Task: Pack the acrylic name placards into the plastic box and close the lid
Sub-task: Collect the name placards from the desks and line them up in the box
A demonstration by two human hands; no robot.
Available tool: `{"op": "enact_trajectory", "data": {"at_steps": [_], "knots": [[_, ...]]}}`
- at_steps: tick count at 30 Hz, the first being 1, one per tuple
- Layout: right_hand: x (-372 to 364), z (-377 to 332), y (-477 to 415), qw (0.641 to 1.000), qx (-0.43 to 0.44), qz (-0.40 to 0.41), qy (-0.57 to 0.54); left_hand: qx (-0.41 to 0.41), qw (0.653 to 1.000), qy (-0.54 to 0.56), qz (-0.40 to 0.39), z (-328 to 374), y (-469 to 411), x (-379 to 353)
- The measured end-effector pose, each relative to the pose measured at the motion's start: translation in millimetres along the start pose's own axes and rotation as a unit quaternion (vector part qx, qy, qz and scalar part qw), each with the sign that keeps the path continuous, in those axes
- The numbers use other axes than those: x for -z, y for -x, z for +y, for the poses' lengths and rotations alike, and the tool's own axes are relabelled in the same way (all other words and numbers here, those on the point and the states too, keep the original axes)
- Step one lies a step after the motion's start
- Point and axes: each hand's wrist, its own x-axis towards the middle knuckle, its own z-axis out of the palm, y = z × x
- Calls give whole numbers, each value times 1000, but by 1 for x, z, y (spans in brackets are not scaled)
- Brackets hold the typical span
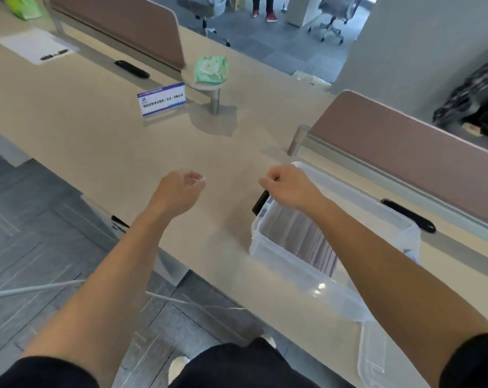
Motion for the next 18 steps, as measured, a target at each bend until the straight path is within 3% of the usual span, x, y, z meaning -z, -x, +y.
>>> {"op": "enact_trajectory", "data": {"at_steps": [7, 10, 18], "knots": [[-24, -71, -65, 992, 93, -16, 83, 65, 991, 87, 73, -43, -51, 59], [-32, -71, -111, 994, 97, -24, 52, 102, 981, 102, 132, -58, -82, 77], [-54, -93, -240, 993, 115, -27, -5, 179, 958, 159, 157, -90, -167, 103]]}}
